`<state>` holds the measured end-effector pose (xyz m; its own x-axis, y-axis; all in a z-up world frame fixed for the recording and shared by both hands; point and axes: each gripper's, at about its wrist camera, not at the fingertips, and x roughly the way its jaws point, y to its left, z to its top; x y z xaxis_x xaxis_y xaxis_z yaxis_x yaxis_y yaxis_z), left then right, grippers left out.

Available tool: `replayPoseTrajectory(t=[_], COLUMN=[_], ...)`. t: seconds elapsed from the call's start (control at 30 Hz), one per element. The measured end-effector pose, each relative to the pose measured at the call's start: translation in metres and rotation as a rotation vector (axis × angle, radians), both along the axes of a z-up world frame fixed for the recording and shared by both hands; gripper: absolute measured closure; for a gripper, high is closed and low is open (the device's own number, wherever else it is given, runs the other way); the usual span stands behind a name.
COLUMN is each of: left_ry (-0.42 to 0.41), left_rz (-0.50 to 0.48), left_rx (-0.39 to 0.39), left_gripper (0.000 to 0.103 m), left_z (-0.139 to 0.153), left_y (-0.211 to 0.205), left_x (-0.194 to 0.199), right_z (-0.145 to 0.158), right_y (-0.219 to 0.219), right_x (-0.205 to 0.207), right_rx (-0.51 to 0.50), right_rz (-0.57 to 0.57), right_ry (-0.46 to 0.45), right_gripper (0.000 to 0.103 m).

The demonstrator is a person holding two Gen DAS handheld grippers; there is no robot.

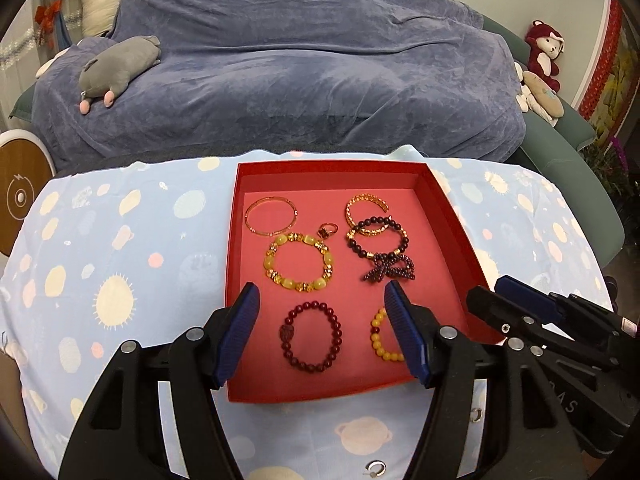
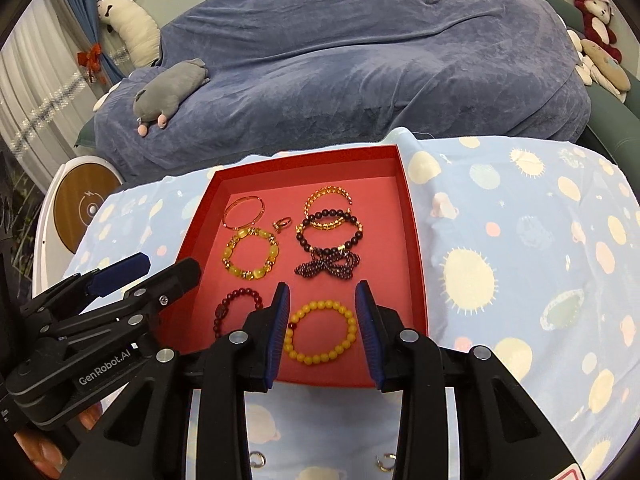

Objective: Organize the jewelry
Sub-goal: 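Move both tools back out to the remaining gold hoop earring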

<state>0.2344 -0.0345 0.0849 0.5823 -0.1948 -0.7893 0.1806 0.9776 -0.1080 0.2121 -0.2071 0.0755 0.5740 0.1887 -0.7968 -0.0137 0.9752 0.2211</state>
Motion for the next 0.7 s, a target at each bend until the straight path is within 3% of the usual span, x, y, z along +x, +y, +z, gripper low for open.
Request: replayPoseTrajectory(t=[0.27, 0.7], left_ry=[0.027, 0.093], left_rz=[-0.006, -0.011], left_rx=[-0.003, 0.023], left_gripper=[0.041, 0.041], left_z=[-0.006, -0.044], left_y=[0.001, -0.003], left_x=[-0.052, -0.119], right_z=[-0.008, -0.046], right_y=[-0.01, -0.019], right_x=[-0.053, -0.117], right_rx=[-0.017, -0.034], right_rz=[-0.018, -0.049], right_ry=[0.032, 0.106], right_gripper=[0.069, 0.069])
